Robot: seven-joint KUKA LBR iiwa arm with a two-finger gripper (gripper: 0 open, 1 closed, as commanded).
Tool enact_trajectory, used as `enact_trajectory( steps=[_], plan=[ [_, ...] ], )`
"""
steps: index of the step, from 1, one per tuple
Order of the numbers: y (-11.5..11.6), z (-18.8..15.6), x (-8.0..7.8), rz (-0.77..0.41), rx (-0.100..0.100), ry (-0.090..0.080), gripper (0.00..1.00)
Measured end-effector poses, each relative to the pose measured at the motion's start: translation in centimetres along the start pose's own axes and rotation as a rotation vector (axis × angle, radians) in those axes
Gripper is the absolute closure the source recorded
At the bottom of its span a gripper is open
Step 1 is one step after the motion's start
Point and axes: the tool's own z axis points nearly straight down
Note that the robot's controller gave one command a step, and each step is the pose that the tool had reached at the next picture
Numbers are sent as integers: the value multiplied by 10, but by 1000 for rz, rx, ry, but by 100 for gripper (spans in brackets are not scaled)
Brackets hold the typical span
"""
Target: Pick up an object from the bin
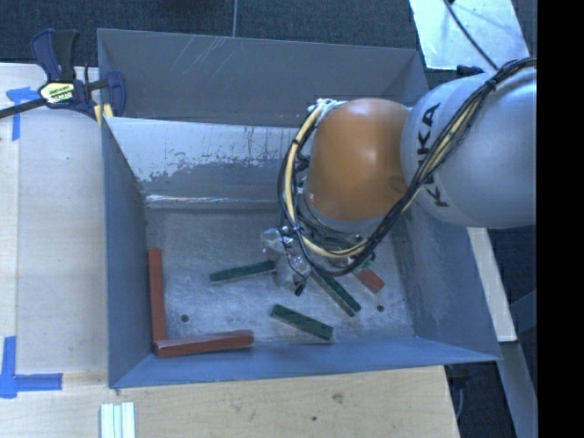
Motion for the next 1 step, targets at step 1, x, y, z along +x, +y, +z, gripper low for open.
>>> enact_trajectory(
  steps=[1],
  plan=[
    [-23,-88,-10,14,3,-5,100]
  ],
)
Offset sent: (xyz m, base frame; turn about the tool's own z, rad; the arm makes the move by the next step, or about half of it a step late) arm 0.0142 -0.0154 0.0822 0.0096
